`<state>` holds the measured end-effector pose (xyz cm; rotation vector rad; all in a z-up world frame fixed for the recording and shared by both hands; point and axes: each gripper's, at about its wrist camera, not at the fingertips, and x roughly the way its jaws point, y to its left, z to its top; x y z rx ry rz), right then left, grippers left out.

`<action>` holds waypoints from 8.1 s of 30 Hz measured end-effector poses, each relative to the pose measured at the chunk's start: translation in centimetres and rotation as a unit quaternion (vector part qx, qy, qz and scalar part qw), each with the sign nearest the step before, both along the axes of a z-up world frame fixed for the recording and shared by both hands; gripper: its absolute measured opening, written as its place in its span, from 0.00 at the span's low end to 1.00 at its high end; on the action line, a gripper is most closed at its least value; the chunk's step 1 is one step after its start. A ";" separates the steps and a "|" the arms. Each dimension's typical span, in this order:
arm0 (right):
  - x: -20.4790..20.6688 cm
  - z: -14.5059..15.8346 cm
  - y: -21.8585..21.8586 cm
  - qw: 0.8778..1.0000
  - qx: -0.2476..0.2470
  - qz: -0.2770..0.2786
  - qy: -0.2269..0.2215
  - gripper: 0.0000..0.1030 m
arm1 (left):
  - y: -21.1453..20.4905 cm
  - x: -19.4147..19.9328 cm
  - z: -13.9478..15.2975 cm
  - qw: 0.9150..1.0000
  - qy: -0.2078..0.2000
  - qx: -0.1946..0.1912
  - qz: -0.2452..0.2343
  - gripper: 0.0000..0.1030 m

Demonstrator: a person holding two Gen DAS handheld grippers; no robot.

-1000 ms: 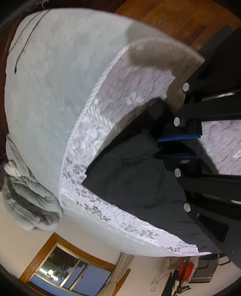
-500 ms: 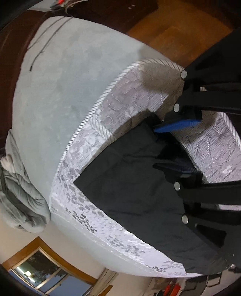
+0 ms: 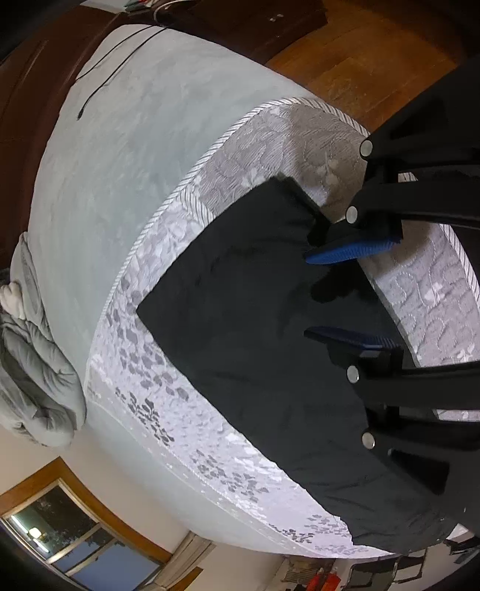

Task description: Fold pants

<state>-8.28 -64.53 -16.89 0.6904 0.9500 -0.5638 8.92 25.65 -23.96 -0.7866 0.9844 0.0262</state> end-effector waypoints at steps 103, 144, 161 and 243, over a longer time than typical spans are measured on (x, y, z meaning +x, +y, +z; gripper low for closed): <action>9.6 10.6 6.2 0.975 -0.112 0.100 -0.166 0.14 | -16.3 3.2 3.1 0.955 -0.018 0.256 -0.148 0.95; 15.0 -1.9 40.7 0.794 -0.325 0.512 -0.042 0.30 | -15.9 3.5 1.5 0.959 -0.016 0.242 -0.146 0.97; 14.4 2.0 37.1 0.824 -0.197 0.522 -0.100 0.54 | -15.4 3.1 1.4 0.961 -0.026 0.233 -0.147 0.97; 14.8 -0.6 22.9 0.922 -0.050 0.375 -0.079 0.39 | -3.4 5.4 -1.5 0.990 -0.004 -0.133 0.045 0.58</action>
